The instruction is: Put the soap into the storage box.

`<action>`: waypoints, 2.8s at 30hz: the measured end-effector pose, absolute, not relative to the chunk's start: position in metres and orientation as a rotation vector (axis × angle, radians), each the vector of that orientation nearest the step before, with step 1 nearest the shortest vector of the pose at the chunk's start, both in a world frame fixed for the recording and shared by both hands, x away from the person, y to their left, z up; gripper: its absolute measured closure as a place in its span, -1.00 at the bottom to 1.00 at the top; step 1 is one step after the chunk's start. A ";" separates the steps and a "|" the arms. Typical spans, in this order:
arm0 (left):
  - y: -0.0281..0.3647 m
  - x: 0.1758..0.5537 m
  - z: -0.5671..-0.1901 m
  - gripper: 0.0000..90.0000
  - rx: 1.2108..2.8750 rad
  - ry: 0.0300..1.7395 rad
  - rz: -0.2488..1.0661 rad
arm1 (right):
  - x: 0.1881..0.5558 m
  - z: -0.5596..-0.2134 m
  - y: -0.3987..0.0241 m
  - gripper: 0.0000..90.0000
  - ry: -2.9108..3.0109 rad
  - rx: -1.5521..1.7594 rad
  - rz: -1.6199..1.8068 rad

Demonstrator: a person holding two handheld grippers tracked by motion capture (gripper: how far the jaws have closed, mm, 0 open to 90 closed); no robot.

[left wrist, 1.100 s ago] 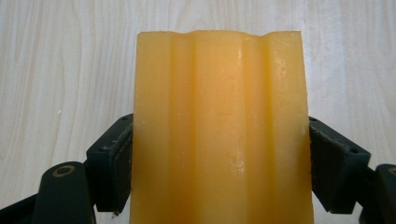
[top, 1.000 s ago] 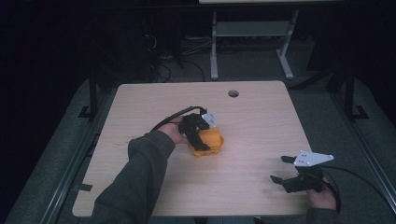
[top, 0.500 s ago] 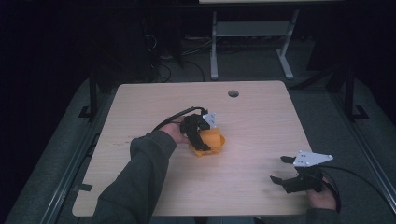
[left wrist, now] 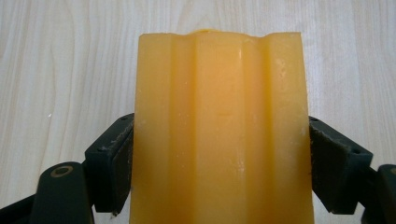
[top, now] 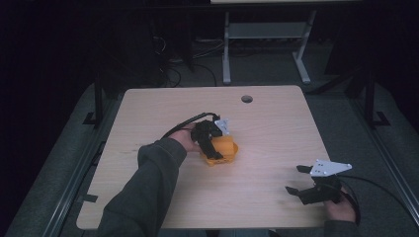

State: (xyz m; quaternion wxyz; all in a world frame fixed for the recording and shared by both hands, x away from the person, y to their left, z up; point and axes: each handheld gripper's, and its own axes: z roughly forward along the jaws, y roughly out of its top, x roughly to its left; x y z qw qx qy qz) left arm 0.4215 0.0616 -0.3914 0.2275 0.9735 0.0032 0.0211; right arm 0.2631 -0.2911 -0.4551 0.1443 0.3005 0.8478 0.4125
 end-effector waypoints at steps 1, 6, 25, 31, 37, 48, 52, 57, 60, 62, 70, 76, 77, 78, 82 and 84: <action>0.062 0.421 -0.391 -0.56 2.681 0.009 0.062 | 0.263 -0.455 -0.291 -0.70 2.445 0.864 1.186; 0.064 0.420 -0.386 -0.59 2.673 0.014 0.064 | 0.263 -0.455 -0.291 -0.70 2.444 0.865 1.187; 0.082 0.412 -0.364 -0.62 2.639 0.045 0.130 | 0.264 -0.456 -0.292 -0.70 2.442 0.874 1.180; 0.087 0.410 -0.361 -0.61 2.639 0.048 0.136 | 0.264 -0.456 -0.292 -0.70 2.443 0.876 1.175; 0.092 0.407 -0.358 -0.60 2.635 0.069 0.143 | 0.264 -0.456 -0.292 -0.70 2.439 0.885 1.176; 0.115 0.396 -0.359 -0.60 2.623 0.123 0.162 | 0.264 -0.456 -0.289 -0.70 2.438 0.885 1.174; 0.121 0.392 -0.359 -0.59 2.629 0.125 0.173 | 0.265 -0.456 -0.289 -0.70 2.438 0.881 1.173; 0.127 0.387 -0.358 -0.58 2.609 0.138 0.189 | 0.265 -0.456 -0.289 -0.70 2.435 0.894 1.169; 0.130 0.385 -0.360 -0.58 2.603 0.148 0.184 | 0.265 -0.456 -0.289 -0.70 2.435 0.895 1.169; 0.132 0.384 -0.360 -0.57 2.604 0.148 0.193 | 0.265 -0.456 -0.289 -0.70 2.438 0.894 1.166; 0.136 0.378 -0.358 -0.56 2.602 0.150 0.195 | 0.266 -0.457 -0.289 -0.70 2.437 0.895 1.166; 0.139 0.373 -0.354 -0.57 2.604 0.153 0.207 | 0.266 -0.457 -0.288 -0.70 2.440 0.890 1.164; 0.139 0.372 -0.354 -0.56 2.602 0.153 0.203 | 0.266 -0.457 -0.289 -0.70 2.438 0.890 1.164; 0.139 0.371 -0.353 -0.56 2.598 0.159 0.200 | 0.266 -0.457 -0.289 -0.70 2.438 0.890 1.164; 0.137 0.365 -0.350 -0.56 2.606 0.136 0.223 | 0.265 -0.457 -0.289 -0.70 2.437 0.892 1.162; 0.139 0.362 -0.349 -0.56 2.593 0.131 0.234 | 0.265 -0.457 -0.289 -0.70 2.435 0.891 1.163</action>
